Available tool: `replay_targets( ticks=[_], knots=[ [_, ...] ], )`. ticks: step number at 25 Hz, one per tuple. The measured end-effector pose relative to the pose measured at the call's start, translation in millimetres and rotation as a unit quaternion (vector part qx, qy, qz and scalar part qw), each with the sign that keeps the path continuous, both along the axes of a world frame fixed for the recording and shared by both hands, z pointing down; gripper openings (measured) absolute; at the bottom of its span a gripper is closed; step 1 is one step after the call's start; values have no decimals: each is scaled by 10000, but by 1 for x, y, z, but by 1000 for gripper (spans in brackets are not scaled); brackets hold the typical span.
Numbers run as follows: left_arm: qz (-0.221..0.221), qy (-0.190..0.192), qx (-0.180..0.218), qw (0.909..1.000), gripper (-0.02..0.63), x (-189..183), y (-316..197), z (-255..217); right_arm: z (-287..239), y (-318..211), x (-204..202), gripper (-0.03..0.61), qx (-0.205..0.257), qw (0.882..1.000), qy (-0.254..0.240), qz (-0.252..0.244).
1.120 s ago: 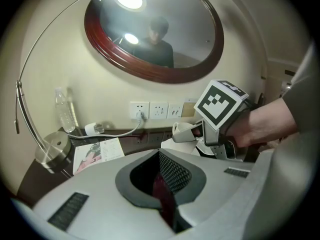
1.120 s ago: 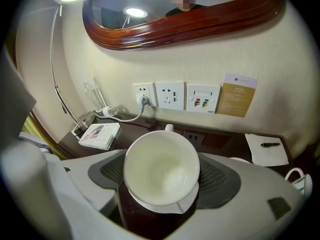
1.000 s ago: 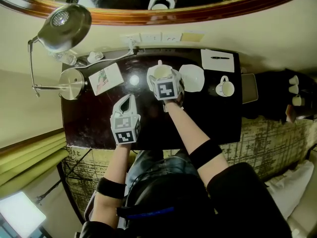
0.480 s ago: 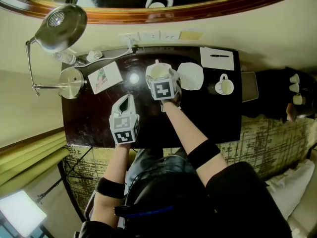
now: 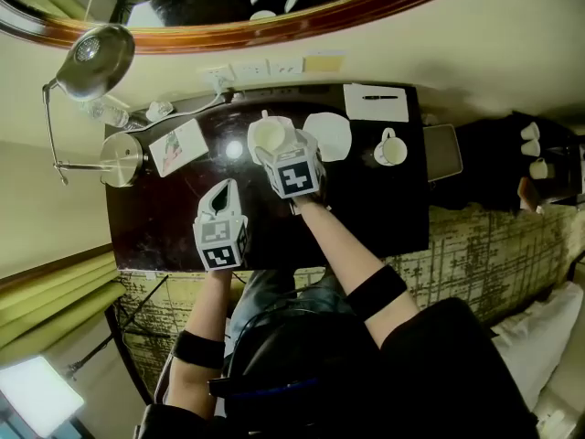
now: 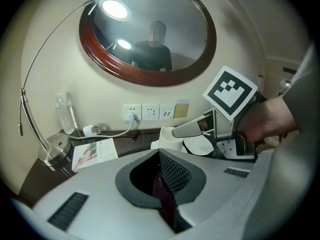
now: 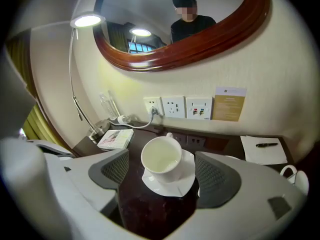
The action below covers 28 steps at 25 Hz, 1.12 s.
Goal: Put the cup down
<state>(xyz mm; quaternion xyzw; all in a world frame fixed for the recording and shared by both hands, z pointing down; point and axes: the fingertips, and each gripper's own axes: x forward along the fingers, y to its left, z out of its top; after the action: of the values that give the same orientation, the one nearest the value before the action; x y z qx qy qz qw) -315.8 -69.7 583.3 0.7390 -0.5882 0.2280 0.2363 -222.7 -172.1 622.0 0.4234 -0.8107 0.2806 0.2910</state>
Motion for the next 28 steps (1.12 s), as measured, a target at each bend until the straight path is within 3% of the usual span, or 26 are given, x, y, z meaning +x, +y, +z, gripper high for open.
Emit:
replay_targets(
  ticks=[2, 6, 13, 22, 28],
  knots=[
    [73, 91, 66, 9999, 0, 12, 5, -6, -13, 9, 8, 391, 81, 9998, -101, -134],
    [133, 202, 150, 9996, 0, 37, 14, -15, -40, 28, 36, 228, 270, 9986, -272, -354],
    [262, 395, 255, 9986, 0, 88, 28, -38, -62, 63, 102, 14, 467, 9971, -361, -483],
    [411, 422, 168, 9981, 0, 139, 41, -46, -66, 101, 187, 0, 396, 9970, -281, -600],
    [523, 328, 207, 9979, 0, 167, 45, -55, -66, 112, 242, 0, 447, 9981, -170, -381]
  ],
)
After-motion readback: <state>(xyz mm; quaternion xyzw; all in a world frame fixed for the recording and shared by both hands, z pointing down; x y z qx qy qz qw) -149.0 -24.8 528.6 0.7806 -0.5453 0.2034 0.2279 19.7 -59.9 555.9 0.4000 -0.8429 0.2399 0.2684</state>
